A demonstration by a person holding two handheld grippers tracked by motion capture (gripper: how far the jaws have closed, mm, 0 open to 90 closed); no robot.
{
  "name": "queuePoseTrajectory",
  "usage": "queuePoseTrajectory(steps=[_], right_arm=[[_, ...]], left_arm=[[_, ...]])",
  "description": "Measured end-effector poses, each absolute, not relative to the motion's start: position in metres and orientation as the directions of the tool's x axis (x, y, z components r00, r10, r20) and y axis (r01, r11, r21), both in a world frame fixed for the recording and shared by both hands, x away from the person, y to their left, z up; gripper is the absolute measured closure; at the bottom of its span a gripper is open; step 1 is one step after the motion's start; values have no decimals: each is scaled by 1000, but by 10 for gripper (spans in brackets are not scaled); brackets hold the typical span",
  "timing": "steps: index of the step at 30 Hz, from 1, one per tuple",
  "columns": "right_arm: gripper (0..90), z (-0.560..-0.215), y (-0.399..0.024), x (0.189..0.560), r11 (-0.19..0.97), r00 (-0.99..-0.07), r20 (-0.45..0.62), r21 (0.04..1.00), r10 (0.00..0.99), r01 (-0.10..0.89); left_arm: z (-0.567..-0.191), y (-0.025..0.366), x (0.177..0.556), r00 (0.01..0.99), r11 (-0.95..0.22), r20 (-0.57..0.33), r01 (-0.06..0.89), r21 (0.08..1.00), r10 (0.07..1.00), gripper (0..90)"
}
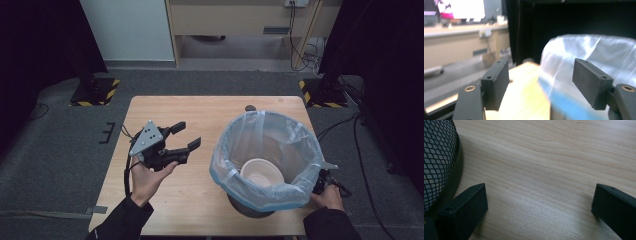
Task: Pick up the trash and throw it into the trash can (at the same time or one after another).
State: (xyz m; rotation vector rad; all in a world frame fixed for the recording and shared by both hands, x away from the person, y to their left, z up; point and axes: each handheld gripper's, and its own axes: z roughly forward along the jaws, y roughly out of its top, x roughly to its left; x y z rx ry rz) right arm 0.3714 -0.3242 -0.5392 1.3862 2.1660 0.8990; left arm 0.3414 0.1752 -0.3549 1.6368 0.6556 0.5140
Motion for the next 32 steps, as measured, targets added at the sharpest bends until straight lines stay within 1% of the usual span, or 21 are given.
queuePoseTrajectory(steps=[2,4,5,6,7,9,10,11,12,13,15,17,18,20,22,23,25,28,32], right_arm=[[5,-539,-324,371,296,-418,-1,708,908,641],[5,-539,-324,371,296,-418,-1,708,908,641],[5,-539,-324,371,296,-418,-1,708,908,641],[5,-539,-324,371,296,-418,-1,708,908,641],[5,-539,-324,371,296,-418,-1,708,908,641],[5,-539,-324,371,297,-419,-1,707,908,642],[5,-539,-324,371,296,-418,0,708,908,641],[5,-539,-324,371,296,-418,0,708,908,641],[5,-539,-324,371,296,-418,-1,708,908,641],[5,-539,-324,371,296,-418,-1,708,908,641],[5,-539,-324,371,296,-419,-1,709,908,640],[5,-539,-324,371,295,-418,0,708,908,641],[5,-539,-324,371,296,-418,-1,708,908,641],[5,-539,-324,371,296,-418,-1,708,908,641],[5,-539,-324,371,296,-418,-1,708,908,641],[5,-539,-324,371,296,-418,-1,708,908,641],[5,-539,-324,371,296,-419,-1,708,908,641],[5,-539,-324,371,296,-418,-1,708,908,641],[5,-539,-324,371,296,-419,-1,709,908,640]], left_arm=[[-370,181,342,728,-131,-33,168,977,685,266],[-393,187,344,710,-187,-42,241,952,703,250],[-393,187,344,710,-187,-42,241,952,703,240],[-409,191,345,700,-229,-44,291,929,713,229],[-409,191,345,700,-229,-44,291,929,713,227],[-432,200,346,689,-273,-50,352,895,723,211],[-440,203,347,685,-288,-48,368,884,727,211],[-440,203,347,685,-288,-48,368,884,727,211],[-456,210,349,670,-319,-38,402,858,741,211],[-456,210,349,670,-319,-38,402,858,741,211],[-471,220,354,645,-340,-50,465,817,763,206],[-481,227,358,629,-368,-33,496,787,777,194],[-490,234,362,619,-414,4,519,748,785,192],[-494,238,364,612,-423,10,534,732,791,190],[-504,246,367,592,-420,-7,580,698,806,183],[-504,246,367,592,-420,-7,580,698,806,180],[-512,251,368,576,-415,-26,619,666,817,171],[-516,255,370,563,-416,-26,641,645,826,166],[-517,256,370,559,-419,-22,647,638,829,147]])
